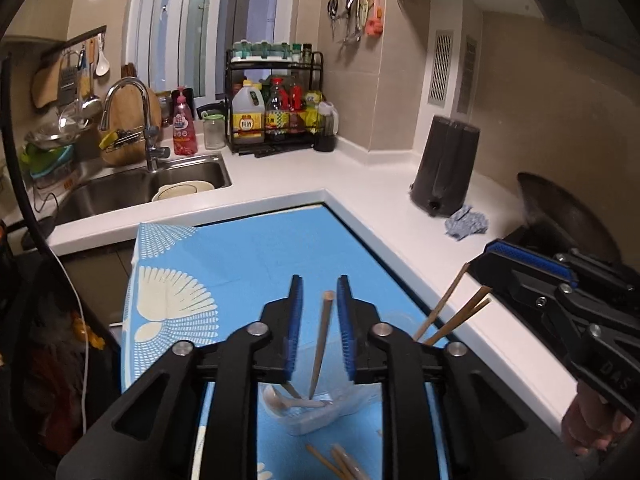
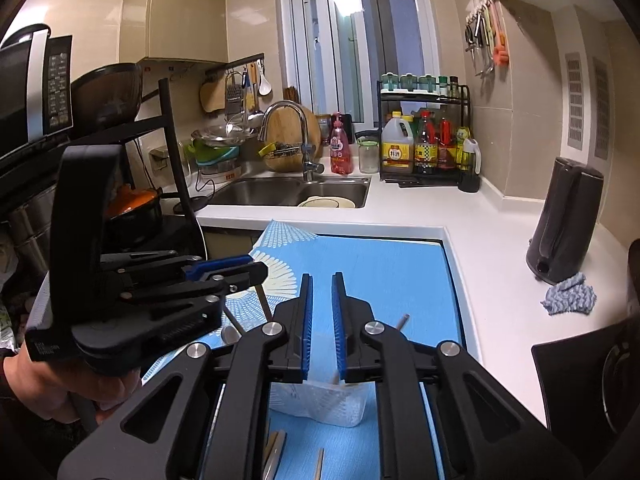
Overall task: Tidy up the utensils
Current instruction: 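Open both tools to release the chopsticks inside the container, then withdraw both open tools from the container back to the chopsticks on the mat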
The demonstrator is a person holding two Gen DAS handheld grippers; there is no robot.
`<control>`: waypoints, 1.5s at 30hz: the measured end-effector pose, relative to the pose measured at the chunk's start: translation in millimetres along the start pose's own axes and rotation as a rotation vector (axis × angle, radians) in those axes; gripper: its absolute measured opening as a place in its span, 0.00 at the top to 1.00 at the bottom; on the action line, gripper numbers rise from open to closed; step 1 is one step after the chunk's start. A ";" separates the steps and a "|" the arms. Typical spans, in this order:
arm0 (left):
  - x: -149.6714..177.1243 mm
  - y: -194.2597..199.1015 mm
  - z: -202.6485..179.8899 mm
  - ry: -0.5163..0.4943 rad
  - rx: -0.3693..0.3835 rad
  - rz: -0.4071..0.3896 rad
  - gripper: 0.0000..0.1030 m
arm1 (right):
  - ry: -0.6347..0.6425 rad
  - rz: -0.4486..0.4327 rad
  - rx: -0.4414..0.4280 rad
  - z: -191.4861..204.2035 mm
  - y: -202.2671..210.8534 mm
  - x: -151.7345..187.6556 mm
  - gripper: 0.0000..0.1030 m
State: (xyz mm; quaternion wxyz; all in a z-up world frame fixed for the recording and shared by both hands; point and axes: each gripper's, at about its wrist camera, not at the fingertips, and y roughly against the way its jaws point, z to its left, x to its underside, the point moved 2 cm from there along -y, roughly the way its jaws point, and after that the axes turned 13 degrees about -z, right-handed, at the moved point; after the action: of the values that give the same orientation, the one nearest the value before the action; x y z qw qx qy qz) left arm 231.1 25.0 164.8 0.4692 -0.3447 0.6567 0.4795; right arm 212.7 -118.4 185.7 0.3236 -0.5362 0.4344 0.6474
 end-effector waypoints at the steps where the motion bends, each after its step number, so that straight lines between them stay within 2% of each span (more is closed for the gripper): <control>1: -1.6 8.2 0.5 0.012 0.009 -0.018 0.79 | -0.003 -0.011 0.002 -0.7 7.9 -2.0 0.87; 7: -7.9 56.5 -0.5 0.052 0.007 -0.104 0.79 | -0.005 -0.071 0.016 2.0 53.4 -12.9 0.83; 10: -3.5 78.8 -4.8 0.059 -0.020 -0.135 0.79 | -0.001 -0.104 0.023 6.5 79.4 -11.6 0.80; 14: 16.6 104.1 -14.6 0.046 -0.083 -0.151 0.77 | -0.001 -0.127 0.038 12.6 113.0 3.3 0.77; 18: 51.7 123.6 -28.7 0.032 -0.132 -0.135 0.74 | -0.007 -0.154 0.084 17.3 145.1 36.0 0.77; 21: 79.7 130.7 -41.8 0.012 -0.166 -0.109 0.74 | -0.044 -0.120 0.105 16.2 156.9 69.4 0.77; 25: 110.1 134.0 -53.3 0.019 -0.165 -0.068 0.74 | -0.083 -0.057 0.138 9.8 165.2 109.2 0.77; 34: 141.3 139.0 -58.4 0.059 -0.168 -0.035 0.74 | -0.122 -0.030 0.177 0.7 186.3 146.3 0.77; 45: 202.8 139.8 -51.2 0.092 -0.212 0.044 0.74 | -0.103 0.065 0.188 11.2 173.6 203.8 0.77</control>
State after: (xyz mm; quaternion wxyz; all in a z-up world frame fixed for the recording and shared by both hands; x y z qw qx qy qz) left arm 24.9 17.9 20.7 0.3888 -0.3996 0.6307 0.5399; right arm 10.5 -189.5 24.9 0.3732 -0.4553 0.4932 0.6404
